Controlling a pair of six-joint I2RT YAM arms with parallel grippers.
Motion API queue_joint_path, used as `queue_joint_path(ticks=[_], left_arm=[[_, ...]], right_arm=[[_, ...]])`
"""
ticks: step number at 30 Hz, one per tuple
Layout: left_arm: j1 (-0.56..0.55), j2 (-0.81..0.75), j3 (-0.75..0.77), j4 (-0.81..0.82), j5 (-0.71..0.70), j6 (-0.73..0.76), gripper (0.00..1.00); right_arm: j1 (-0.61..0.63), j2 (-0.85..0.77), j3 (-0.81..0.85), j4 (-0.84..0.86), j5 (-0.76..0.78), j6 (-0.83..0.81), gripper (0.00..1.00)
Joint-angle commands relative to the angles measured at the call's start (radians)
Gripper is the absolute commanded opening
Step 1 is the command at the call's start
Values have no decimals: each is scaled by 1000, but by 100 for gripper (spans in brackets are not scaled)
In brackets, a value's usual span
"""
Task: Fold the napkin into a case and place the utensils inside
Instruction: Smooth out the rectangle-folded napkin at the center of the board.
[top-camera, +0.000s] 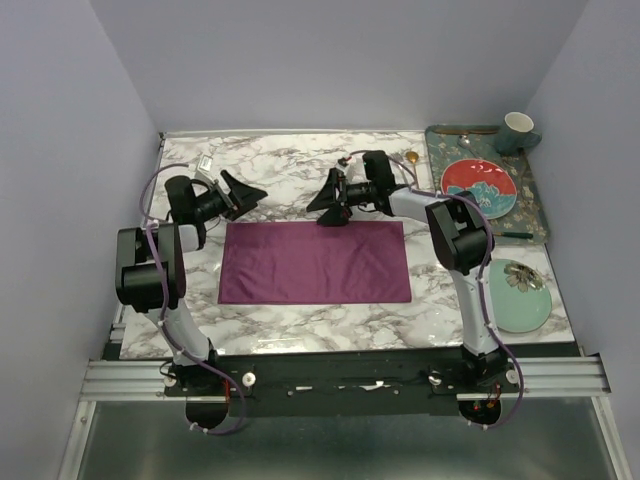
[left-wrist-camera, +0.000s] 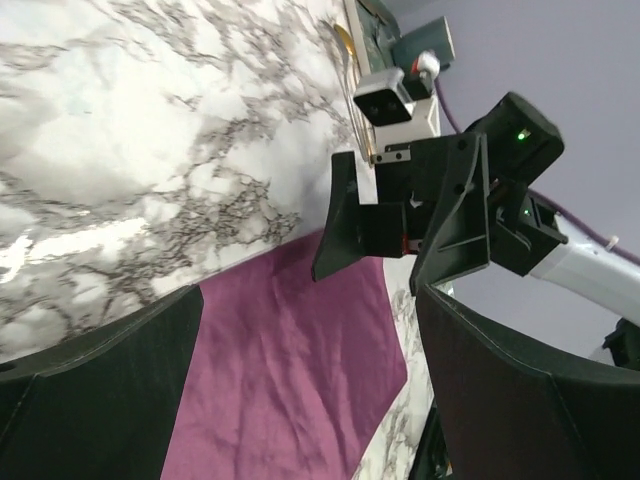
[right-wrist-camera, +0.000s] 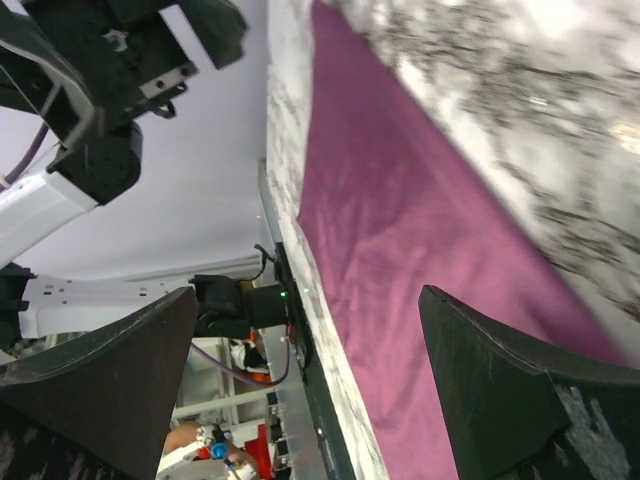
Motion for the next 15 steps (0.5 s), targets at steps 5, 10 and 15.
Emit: queue_joint_path(ticks=[5, 10, 15], left_arm=[[-78, 64, -41, -36, -119, -19, 99], [-79, 104, -48, -88, -156, 15, 99], [-72, 128, -33, -212, -196, 85, 99]], right_arm=[[78, 40, 60, 246, -9, 252, 100], [87, 109, 94, 279, -2, 306, 100], [78, 157, 80, 273, -11, 310, 100]])
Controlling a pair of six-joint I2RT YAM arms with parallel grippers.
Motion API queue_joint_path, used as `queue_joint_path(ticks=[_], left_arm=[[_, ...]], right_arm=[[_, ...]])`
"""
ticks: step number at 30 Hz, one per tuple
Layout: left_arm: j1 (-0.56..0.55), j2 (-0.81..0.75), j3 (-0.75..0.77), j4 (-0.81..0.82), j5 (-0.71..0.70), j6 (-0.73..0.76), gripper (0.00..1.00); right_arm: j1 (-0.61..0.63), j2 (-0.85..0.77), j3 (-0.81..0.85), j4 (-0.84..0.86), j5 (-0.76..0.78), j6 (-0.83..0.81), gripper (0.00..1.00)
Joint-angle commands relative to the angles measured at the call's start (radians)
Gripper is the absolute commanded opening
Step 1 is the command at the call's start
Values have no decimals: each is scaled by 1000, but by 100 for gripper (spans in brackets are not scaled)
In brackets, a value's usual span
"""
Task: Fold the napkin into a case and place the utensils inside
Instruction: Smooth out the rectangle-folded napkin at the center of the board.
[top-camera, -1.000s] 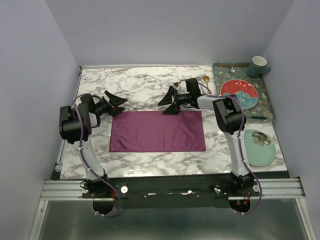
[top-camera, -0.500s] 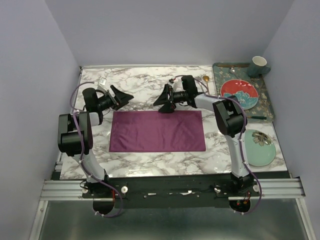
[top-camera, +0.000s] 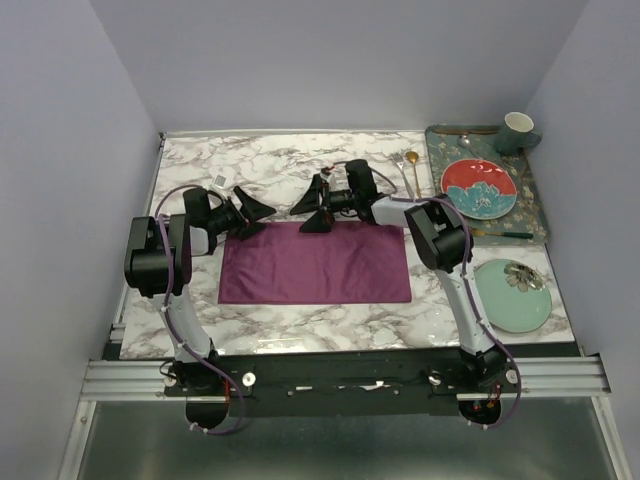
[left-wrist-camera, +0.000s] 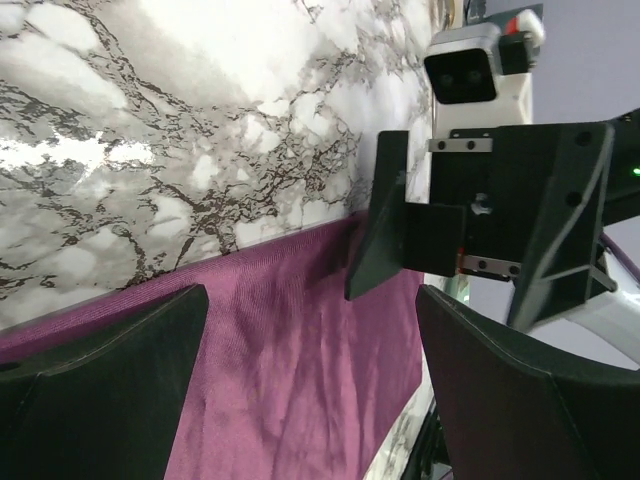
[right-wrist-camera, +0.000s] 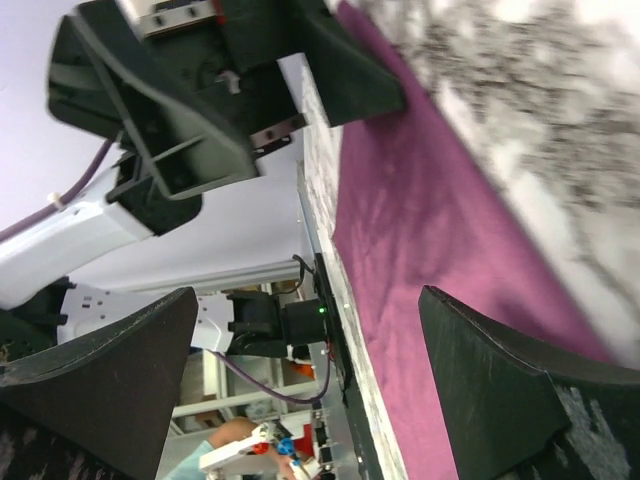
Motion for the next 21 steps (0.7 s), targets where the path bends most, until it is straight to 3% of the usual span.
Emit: queue_joint_path(ticks=[1, 21], left_arm=[[10, 28, 13, -135, -79, 87, 99], [65, 32, 52, -265, -72, 150, 99]], right_arm=[[-17, 60, -1, 25, -8, 37, 100], [-157, -12, -145, -168, -46, -138, 100]])
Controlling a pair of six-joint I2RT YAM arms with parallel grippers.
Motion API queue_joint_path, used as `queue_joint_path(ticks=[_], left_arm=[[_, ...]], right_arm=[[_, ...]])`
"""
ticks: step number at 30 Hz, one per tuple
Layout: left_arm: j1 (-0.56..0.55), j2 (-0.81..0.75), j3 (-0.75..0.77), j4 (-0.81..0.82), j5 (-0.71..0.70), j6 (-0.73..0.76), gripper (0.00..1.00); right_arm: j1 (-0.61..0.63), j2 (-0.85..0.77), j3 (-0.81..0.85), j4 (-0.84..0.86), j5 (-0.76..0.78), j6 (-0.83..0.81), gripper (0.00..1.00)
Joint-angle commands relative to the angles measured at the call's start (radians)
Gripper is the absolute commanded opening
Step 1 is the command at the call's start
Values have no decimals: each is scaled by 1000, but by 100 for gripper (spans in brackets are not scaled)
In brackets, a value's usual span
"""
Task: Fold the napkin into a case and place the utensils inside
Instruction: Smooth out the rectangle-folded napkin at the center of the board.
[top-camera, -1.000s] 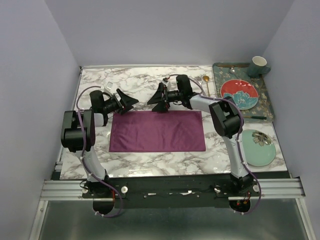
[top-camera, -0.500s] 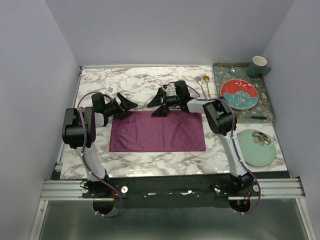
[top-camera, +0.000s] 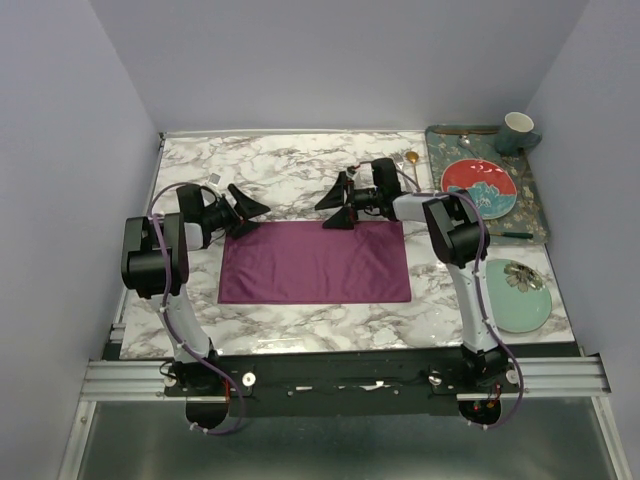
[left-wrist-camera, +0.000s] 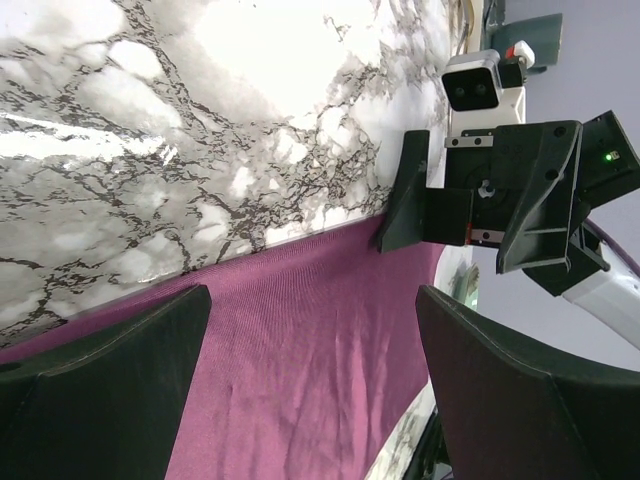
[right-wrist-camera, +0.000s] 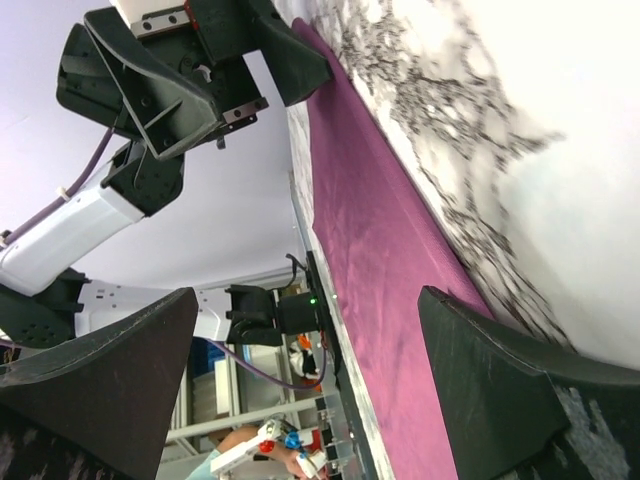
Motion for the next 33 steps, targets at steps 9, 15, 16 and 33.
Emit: queue_joint_path(ticks=[9, 15, 16, 33], left_arm=[[39, 25, -2, -135, -80, 74, 99], [47, 21, 1, -154, -83, 87, 99], [48, 21, 3, -158, -81, 89, 99], [68, 25, 21, -185, -80, 115, 99]], right_arm=[[-113, -66, -102, -330, -16, -266, 100], [-171, -89, -98, -471, -10, -395, 100], [-188, -91, -95, -491, -7, -427, 100], [-311, -100, -104, -700, 24, -629, 100]])
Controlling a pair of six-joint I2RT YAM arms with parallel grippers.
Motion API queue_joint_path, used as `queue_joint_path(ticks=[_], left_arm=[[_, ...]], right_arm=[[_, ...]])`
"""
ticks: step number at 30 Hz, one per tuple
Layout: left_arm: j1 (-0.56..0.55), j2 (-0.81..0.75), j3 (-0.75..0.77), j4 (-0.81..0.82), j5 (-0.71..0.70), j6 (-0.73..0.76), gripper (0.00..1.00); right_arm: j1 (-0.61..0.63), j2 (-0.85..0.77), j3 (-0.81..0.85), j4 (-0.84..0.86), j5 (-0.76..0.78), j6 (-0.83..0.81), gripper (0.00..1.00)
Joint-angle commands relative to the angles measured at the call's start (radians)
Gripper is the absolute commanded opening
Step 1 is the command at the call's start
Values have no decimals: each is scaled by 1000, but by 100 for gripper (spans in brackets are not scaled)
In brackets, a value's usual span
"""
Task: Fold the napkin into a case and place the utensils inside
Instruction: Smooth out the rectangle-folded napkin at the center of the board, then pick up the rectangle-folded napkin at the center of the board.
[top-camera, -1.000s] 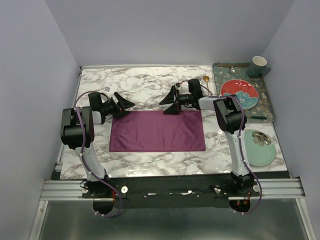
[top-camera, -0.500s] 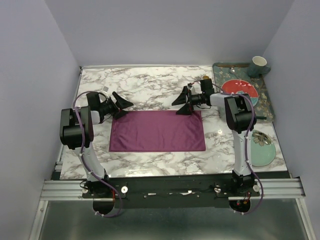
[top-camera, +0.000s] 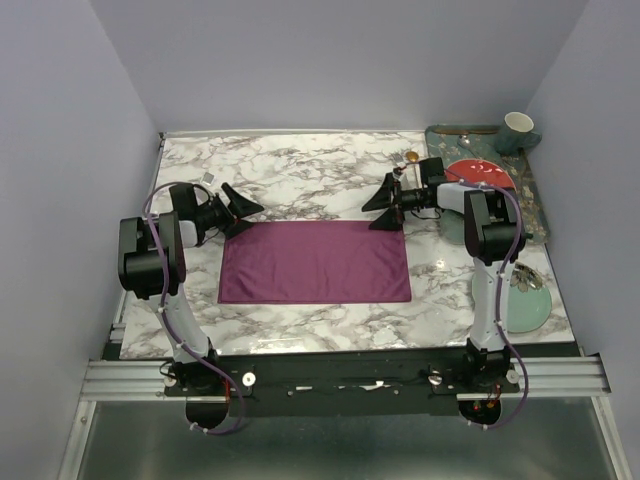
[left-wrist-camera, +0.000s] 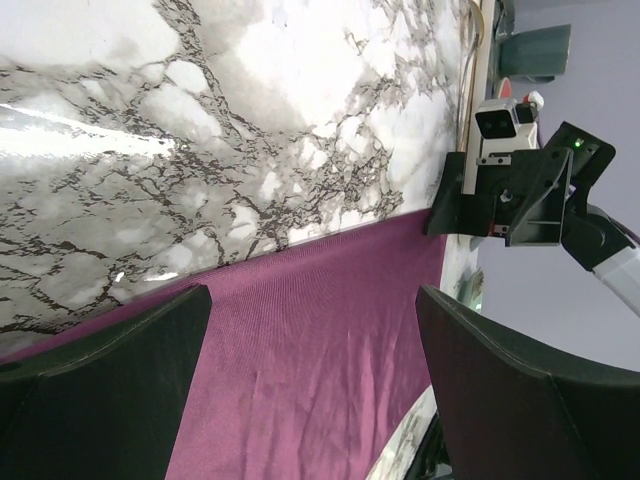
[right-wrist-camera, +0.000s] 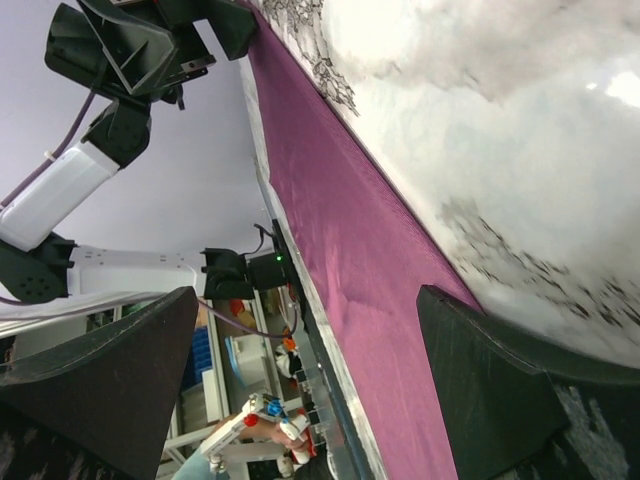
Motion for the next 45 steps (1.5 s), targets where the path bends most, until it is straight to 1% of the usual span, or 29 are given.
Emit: queue_joint_path(ticks=[1, 8, 10, 14, 17, 19, 20, 21, 22, 23, 24, 25, 27, 28, 29, 31, 32, 33, 35, 37, 39, 42, 45], left_arm=[[27, 26, -9, -105, -92, 69, 99], [27, 29, 9, -115, -90, 83, 99], [21, 24, 34, -147, -85, 103, 99], [12, -3, 135, -181, -49, 123, 99], [7, -69, 190, -225, -26, 146, 99], [6, -144, 215, -323, -48, 222, 99], [6, -176, 241, -380, -79, 265, 99], [6, -204, 255, -520, -120, 359, 99], [6, -251, 267, -591, -206, 401, 99], [7, -275, 284, -662, -246, 446, 99], [6, -298, 283, -769, -293, 496, 99], [7, -353, 272, -811, -358, 577, 99], [7, -408, 228, -904, -423, 648, 93], [7, -449, 209, -940, -444, 717, 89], [6, -466, 179, -969, -493, 739, 81], [6, -493, 148, -1055, -536, 770, 66], [6, -499, 119, -1076, -562, 826, 55], [6, -503, 105, -1099, -582, 842, 52], [1, -507, 71, -1107, -614, 880, 48], [-8, -475, 74, -1127, -654, 897, 47], [-28, -450, 77, -1135, -688, 906, 49], [-62, -396, 88, -1133, -699, 908, 51], [-97, -346, 111, -1126, -705, 902, 52]], right_arm=[[-53, 24, -31, -140, 107, -118, 100], [-53, 21, -12, -151, 101, -115, 100], [-46, -5, -3, -149, 87, -114, 100], [-24, -91, 26, -152, 58, -111, 100], [-18, -175, 37, -157, 41, -100, 100], [-16, -223, 20, -166, 45, -97, 100], [-16, -272, 11, -191, 54, -109, 100], [-16, -303, -3, -206, 65, -123, 100], [-16, -329, -35, -224, 100, -140, 100], [-16, -385, -63, -240, 120, -169, 100], [-16, -412, -84, -269, 142, -186, 100], [-16, -433, -103, -293, 207, -206, 100], [-16, -488, -161, -359, 264, -265, 99], [-16, -501, -176, -385, 333, -287, 99], [-18, -513, -192, -408, 367, -310, 98], [-16, -530, -227, -462, 418, -338, 98], [-16, -534, -236, -476, 462, -348, 98], [-18, -539, -257, -496, 475, -352, 98], [-16, -553, -281, -502, 505, -356, 96], [-16, -559, -301, -505, 525, -353, 96], [-18, -561, -305, -508, 561, -352, 96], [-18, -559, -307, -511, 613, -353, 94], [-18, -550, -305, -522, 630, -361, 94]])
